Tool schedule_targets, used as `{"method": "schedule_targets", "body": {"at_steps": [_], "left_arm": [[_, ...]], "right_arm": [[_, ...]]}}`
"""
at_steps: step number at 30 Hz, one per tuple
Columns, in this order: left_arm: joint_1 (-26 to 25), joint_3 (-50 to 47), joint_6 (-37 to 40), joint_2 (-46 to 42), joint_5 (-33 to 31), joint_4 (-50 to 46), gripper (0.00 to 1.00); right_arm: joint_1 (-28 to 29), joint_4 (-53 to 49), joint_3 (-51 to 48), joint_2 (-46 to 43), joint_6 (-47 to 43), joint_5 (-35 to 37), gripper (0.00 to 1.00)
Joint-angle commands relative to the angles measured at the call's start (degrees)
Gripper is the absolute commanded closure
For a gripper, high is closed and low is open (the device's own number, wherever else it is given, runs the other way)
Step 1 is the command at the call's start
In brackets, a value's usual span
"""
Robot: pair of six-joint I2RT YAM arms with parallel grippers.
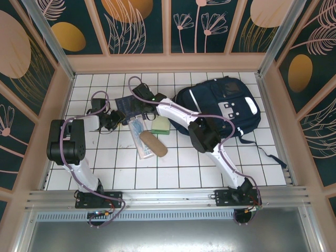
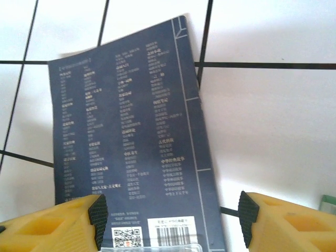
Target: Pack books, pencil case, and school supplies into a backpack
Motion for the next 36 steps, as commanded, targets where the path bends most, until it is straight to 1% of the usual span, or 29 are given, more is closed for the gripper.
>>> {"method": "schedule_targets", "body": {"at_steps": [1, 11, 13, 14, 18, 19, 21, 24, 29, 31, 36], "left_arm": [[-0.49, 0.27, 0.95, 0.56, 1.5, -2.78, 0.62], [-0.51, 0.17, 1.13, 1.46, 1.4, -2.69, 0.62], [-0.53, 0.09, 1.18, 1.65, 1.4, -2.61, 0.62], [-0.5, 0.09, 1.25, 1.79, 1.36, -2.53, 0.62], [-0.5, -0.06, 1.22, 2.29, 1.73, -2.0, 0.62], [-0.52, -0.09, 1.19, 2.5, 1.75, -1.91, 0.62], [-0.49, 0.06, 1.3, 2.83, 1.84, -1.83, 0.62], [-0.49, 0.09, 1.5, 2.95, 1.87, -1.81, 0.62], [-0.49, 0.52, 2.03, 2.94, 1.43, -2.38, 0.62], [-0.5, 0.74, 2.35, 2.95, 1.06, -2.73, 0.62], [-0.53, 1.16, 3.04, 3.21, 0.26, -3.48, 0.62]], "right_arm": [[-0.63, -0.05, 1.3, 1.57, 0.53, -2.48, 0.31], [-1.51, 1.53, -0.51, 7.03, 2.13, -7.98, 0.31], [-1.46, 1.99, -1.48, 7.63, 2.44, -11.01, 0.31], [-1.47, 2.76, -2.21, 7.79, 2.62, -13.62, 0.31], [-1.24, 8.86, -4.89, 7.02, 2.82, -26.59, 0.35], [-1.18, 10.12, -5.13, 6.83, 3.09, -28.9, 0.36], [-0.9, 13.52, -5.23, 6.52, 3.41, -34.69, 0.4], [-1.11, 18.11, -5.48, 5.55, 4.57, -40.73, 0.45], [-2.32, 26.53, -8.17, 2.48, 7.17, -46.83, 0.48], [-2.91, 29.13, -9.28, 1.49, 8.22, -48.75, 0.51], [-3.49, 32.78, -11.74, -0.51, 8.96, -51.02, 0.53]]}}
